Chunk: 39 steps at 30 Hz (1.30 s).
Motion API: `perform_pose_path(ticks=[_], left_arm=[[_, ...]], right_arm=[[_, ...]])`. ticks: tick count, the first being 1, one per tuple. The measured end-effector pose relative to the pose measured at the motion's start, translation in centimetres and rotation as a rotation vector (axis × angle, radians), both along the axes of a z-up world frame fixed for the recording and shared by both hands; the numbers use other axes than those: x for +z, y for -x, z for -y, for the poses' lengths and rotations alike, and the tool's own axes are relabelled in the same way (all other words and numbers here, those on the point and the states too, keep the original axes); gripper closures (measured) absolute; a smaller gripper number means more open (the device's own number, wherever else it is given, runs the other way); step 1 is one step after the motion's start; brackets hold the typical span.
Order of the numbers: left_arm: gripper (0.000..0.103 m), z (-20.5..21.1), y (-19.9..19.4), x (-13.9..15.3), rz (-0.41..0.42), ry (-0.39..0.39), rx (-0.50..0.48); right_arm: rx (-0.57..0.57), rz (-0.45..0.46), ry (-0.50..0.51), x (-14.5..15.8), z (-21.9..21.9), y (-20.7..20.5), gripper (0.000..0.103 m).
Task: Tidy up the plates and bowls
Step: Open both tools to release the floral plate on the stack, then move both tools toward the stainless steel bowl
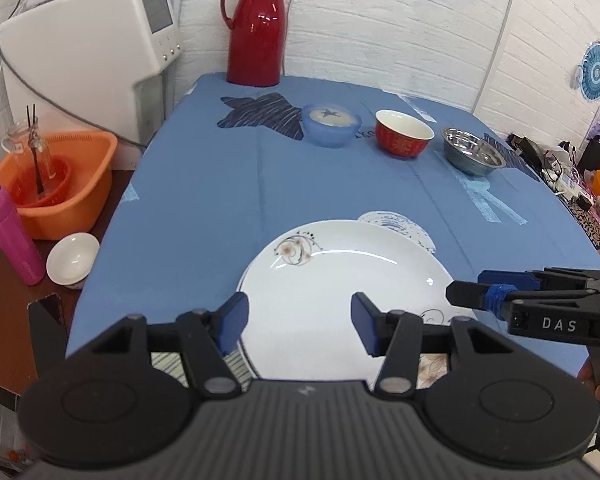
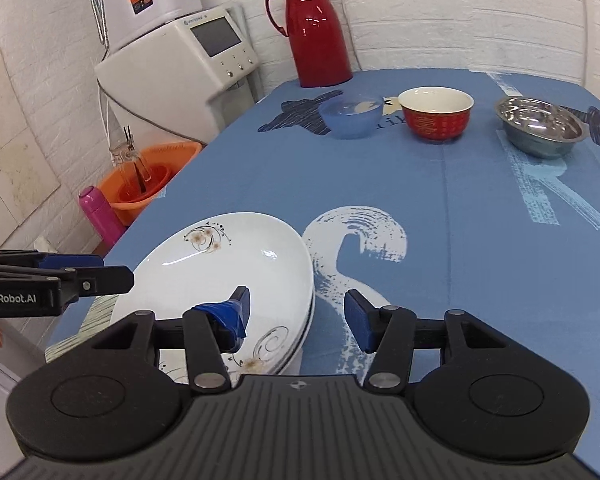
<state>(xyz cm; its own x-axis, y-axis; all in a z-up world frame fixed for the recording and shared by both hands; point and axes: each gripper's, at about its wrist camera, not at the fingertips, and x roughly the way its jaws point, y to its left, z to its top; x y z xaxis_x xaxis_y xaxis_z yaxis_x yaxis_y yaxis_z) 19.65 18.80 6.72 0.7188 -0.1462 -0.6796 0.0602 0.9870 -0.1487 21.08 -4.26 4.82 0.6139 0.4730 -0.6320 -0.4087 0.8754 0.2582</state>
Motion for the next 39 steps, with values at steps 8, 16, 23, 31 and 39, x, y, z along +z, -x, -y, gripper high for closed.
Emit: perform_pose_path(ticks=[8,16,23,31,39], left_arm=[[0.045,4.0,-0.4,1.3,0.041,0.009,-0.066],[0.042,8.1,-1.7,1.2,0.021,0.021,-0.121],[0.041,11.5,-3.6,-0.3,-0.049,0.080,-0.147],[0.041,16.3,-8.1,-1.1,-0.140,0.079,-0.209],[0.041,20.8,-17.8,0.2,-0.197,0.155,-0.180]], right_arm=[[-0.087,-0.089,-0.049,-1.3,3.2,1.8,0.065],[-0.233,-0.082,-0.133,-1.5,7.5,2.9,0.065],[-0.332,0.014,-0.216,-1.6,12.0,4.0,0.064],[-0.388,-0.097,-0.237,-3.9,16.5,0.9,0.064],[-0.415,-0.094,-0.237,-2.4,20.2,-5.7,0.064]])
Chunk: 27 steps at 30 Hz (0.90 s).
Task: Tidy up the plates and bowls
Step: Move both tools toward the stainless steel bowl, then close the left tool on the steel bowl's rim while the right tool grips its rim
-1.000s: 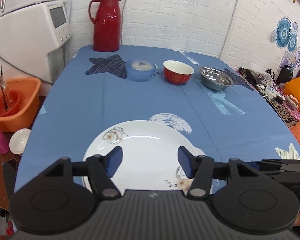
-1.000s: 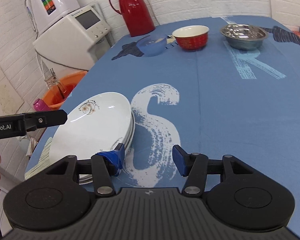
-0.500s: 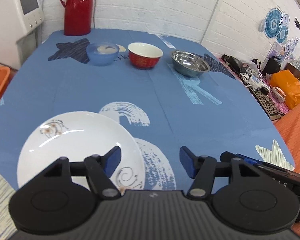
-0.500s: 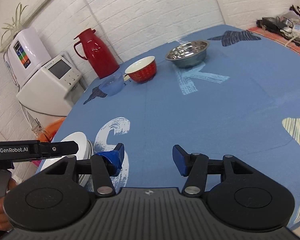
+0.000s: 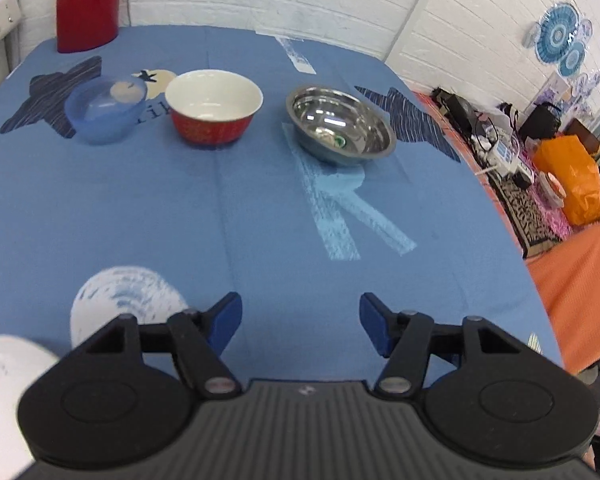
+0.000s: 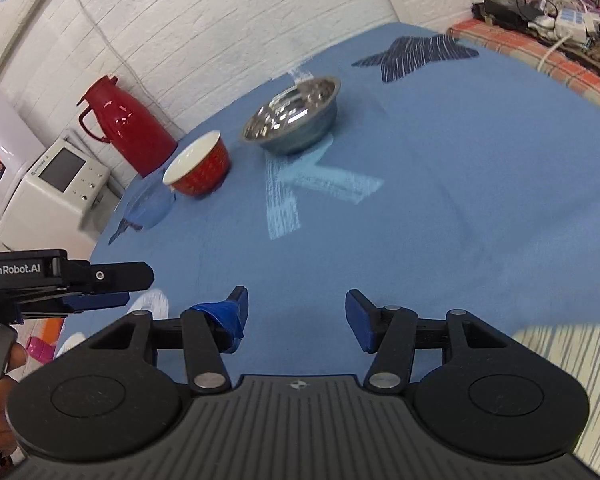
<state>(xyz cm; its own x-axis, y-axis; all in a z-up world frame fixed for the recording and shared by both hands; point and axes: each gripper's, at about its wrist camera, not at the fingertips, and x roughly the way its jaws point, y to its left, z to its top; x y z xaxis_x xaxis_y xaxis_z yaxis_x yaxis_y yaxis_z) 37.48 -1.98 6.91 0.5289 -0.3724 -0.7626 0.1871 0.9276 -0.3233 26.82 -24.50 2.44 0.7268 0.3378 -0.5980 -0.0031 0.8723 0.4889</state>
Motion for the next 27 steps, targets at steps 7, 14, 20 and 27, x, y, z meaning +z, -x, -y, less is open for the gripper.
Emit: perform_pose_path(ticks=[7,14,20,27], left_arm=[[0.041,2.6,-10.2,-1.5,-0.085,0.163,0.165],[0.041,3.9,-15.5,-3.9,-0.131,0.205,0.287],[0.041,4.4,-17.3,-5.7,-0.153,0.166,0.379],[0.041,5.2,-17.9,-5.8,-0.107,0.153,0.367]], right_arm=[[-0.016,0.042,0.164,3.6,2.6,-12.1,0.063],[-0.003,-0.016,0.257,2.0,3.6,-22.7,0.063],[0.051,-0.059,0.342,-0.2,1.7,-27.3,0.063],[0.108,-0.061,0.348,-1.2,-0.5,-28.1,0.062]])
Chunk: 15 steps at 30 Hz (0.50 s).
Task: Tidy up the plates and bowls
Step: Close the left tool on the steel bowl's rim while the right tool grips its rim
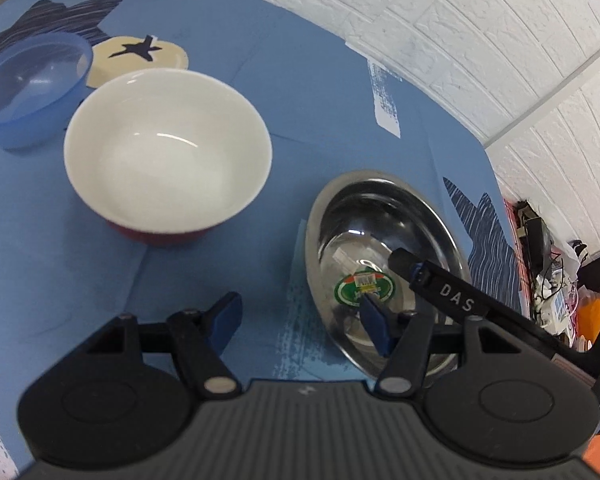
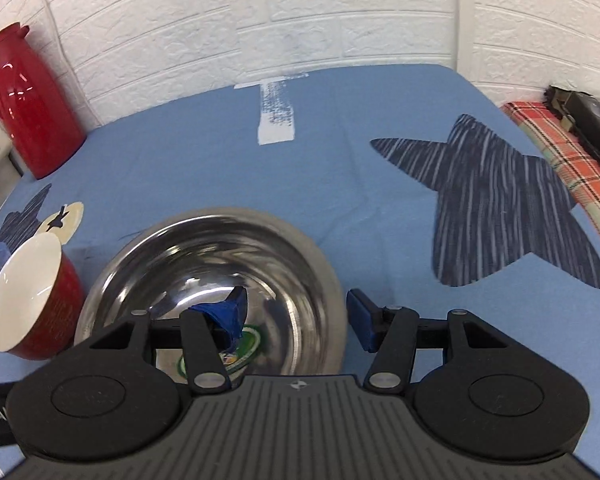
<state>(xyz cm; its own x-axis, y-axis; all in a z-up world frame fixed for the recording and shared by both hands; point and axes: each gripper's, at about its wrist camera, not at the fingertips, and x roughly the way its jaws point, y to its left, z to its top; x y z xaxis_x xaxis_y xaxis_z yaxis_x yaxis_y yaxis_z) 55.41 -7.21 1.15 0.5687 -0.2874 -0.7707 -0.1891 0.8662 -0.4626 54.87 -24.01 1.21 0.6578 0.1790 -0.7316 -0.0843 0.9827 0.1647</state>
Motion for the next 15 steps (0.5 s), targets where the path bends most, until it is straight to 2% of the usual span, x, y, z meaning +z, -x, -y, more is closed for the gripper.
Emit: perform_pose_path(ticks=[2,6,12,15], left_arm=[[0.042,0.1,-0.1,0.0,0.006,0.000,-0.019],[0.042,-0.2,0.3,0.2,0.022,-0.008,-0.064],[0.042,-0.7,2.4,1.4,0.040,-0.016,-0.126],[0.042,-1.0,3.6,1.9,0.039,-0.019,-0.144]], right_arm=[[-0.010,-0.017,-0.003,0.1,-0.2,0.1,0.062],[-0.031,-0.070,-0.141,0.3,0.8,1.0,0.060],[-0.065,-0.129,-0.266,0.3,0.8,3.4,0.060],[-0.076,-0.144,-0.295,0.5,0.6,4.9,0.060]])
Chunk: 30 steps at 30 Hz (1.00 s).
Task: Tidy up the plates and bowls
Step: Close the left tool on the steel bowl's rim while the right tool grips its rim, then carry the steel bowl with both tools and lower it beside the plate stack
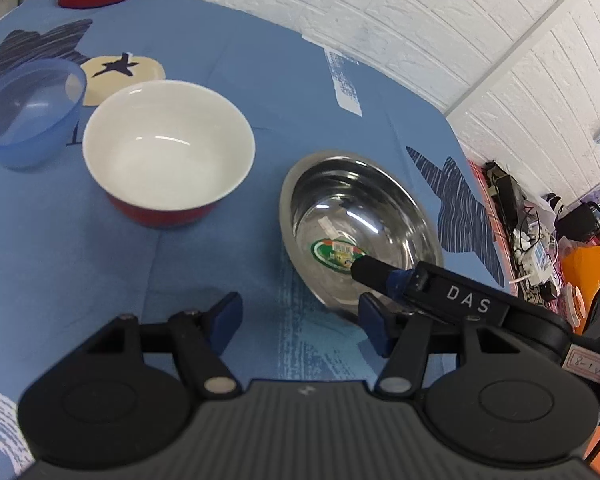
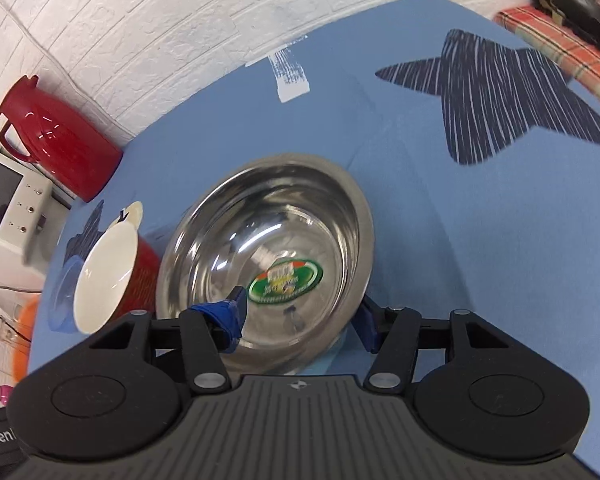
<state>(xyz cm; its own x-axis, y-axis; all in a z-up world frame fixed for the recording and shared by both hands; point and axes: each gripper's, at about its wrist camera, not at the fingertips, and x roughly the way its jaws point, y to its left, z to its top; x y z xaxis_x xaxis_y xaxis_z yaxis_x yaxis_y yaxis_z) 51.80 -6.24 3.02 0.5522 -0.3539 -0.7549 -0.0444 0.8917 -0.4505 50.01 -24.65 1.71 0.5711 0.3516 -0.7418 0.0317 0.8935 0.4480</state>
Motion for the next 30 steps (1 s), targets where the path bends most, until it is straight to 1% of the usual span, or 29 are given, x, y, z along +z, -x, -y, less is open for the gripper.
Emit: perform_pose_path(ticks=[2,5,7,10,12,15,18,19,21,22,23,24,25,26,28,30], left_arm=[[0.042,-0.2,0.8,0.3,0.001,0.006,-0.010],[0.042,-0.4,2.1,0.6,0.022,-0.008,-0.035],[0.042,-0.5,2.6,0.6,0.022,-0.021,-0.038],[0.042,-1.0,2.3,0.7,0.024,-0.009,-0.012],[0.042,-1.3,1.6,1.3,0.045,0.001,0.004],[0.042,-1.0,0.5,1.6,0.061,-0.024,0.034],[0.042,-0.8,-0.8,0.7,0.032,0.003,0.070],[0.042,-0.7,-1.1,0.2,0.026,0.002,0.099],[0.042,-0.4,-1.5,-0.6,0.018,-0.009,0.172],[0.042,-0.2,-1.7,-0.9,0.010,-0.014,0.191],[0.042,0.1,-2.1,-1.2,0.002,-0.021,0.193],[0.042,0.3,-2.5,-1.4,-0.004,-0.031,0.190],[0.045,0.5,-2.7,-1.6,-0.008,-0.037,0.192],[0.048,0.5,-3.0,-1.7,-0.006,-0.040,0.193],[0.050,0.5,-3.6,-1.9,-0.009,-0.055,0.198],[0.057,0.5,-3.7,-2.0,0.006,-0.068,0.196]], right_arm=[[-0.004,-0.002,-0.002,0.3,-0.2,0.8,0.060],[0.002,0.009,0.034,0.9,-0.5,2.3,0.060],[0.023,0.035,0.098,1.4,-1.0,2.9,0.060],[0.051,0.081,0.203,2.4,-1.3,3.3,0.060],[0.042,0.104,0.246,3.1,-1.3,2.9,0.061],[0.044,0.113,0.294,3.3,-1.2,1.3,0.061],[0.058,0.117,0.318,2.8,-1.2,-0.3,0.061],[0.074,0.126,0.338,2.6,-1.4,-0.7,0.061],[0.108,0.146,0.407,2.1,-1.8,-1.6,0.061],[0.127,0.151,0.439,1.8,-2.1,-2.0,0.061],[0.136,0.146,0.452,1.6,-2.1,-2.5,0.061],[0.144,0.138,0.443,1.4,-2.0,-2.8,0.061],[0.151,0.134,0.427,1.3,-2.0,-3.1,0.061],[0.158,0.133,0.433,1.2,-2.1,-3.3,0.061],[0.171,0.146,0.464,1.0,-2.5,-3.5,0.061],[0.186,0.156,0.460,0.7,-2.5,-3.5,0.063]])
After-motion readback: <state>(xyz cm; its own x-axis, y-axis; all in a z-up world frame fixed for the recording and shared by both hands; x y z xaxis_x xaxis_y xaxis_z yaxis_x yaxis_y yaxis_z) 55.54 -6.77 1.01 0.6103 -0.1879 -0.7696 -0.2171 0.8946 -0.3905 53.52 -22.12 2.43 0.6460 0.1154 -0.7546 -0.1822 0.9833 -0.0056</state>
